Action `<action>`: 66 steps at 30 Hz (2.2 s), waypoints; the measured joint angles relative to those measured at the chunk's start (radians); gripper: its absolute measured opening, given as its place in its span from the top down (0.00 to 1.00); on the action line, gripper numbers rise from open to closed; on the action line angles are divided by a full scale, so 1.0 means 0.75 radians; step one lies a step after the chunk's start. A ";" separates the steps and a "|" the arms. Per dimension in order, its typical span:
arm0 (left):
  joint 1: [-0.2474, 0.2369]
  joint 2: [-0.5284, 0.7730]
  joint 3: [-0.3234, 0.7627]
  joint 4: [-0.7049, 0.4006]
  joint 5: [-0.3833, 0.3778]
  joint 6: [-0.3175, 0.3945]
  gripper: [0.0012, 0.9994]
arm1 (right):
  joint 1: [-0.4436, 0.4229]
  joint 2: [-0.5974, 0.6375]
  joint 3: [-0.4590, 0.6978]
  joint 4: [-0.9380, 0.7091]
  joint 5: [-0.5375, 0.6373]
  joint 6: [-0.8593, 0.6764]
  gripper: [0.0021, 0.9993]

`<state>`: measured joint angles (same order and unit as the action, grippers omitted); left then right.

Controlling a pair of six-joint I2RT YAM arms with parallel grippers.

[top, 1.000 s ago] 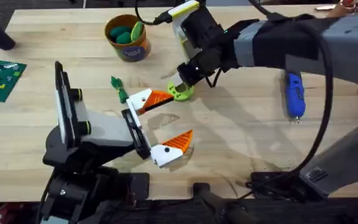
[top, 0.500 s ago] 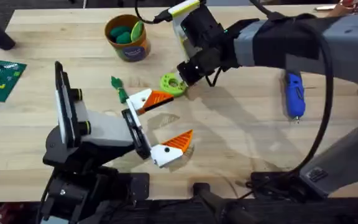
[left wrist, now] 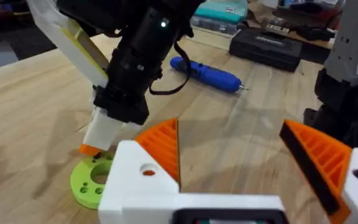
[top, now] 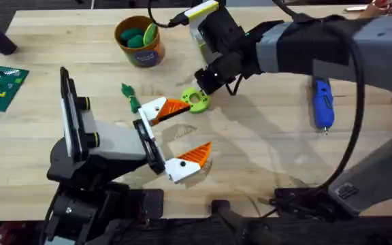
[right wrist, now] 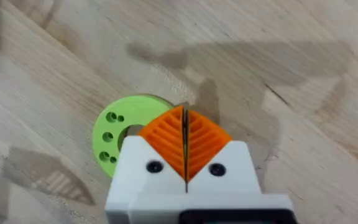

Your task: Pick up the gripper from the table and insert it into the empty holder that is missing its gripper. Then pick up a screw, insert it into the mounting hole, and use the screwdriver to tighten it. Finally, clean up the table by picking up the vegetable and placing it into the bucket.

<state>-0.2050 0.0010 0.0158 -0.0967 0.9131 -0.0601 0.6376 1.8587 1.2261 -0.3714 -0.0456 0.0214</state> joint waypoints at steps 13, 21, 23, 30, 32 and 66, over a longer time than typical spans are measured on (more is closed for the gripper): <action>0.000 0.000 0.000 0.000 0.000 0.000 0.02 | 0.000 0.000 0.039 -0.034 0.000 -0.001 0.67; 0.000 -0.001 0.000 0.000 0.000 0.000 0.02 | 0.001 0.000 0.041 -0.092 0.000 -0.001 0.66; 0.000 0.000 0.000 0.000 0.000 0.000 0.02 | 0.001 0.000 0.041 -0.103 0.000 0.000 0.66; 0.000 0.000 0.000 0.000 0.000 0.000 0.02 | 0.005 0.000 0.042 -0.106 0.000 0.001 0.73; 0.000 0.000 0.000 0.000 0.000 0.000 0.02 | 0.012 0.000 0.043 -0.106 0.000 0.001 0.81; 0.000 -0.001 0.000 0.000 0.000 0.000 0.02 | 0.032 -0.062 0.255 -0.364 0.028 -0.043 1.00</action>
<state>-0.2050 0.0006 0.0158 -0.0967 0.9131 -0.0601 0.6617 1.8120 1.4175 -0.6445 -0.0245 -0.0112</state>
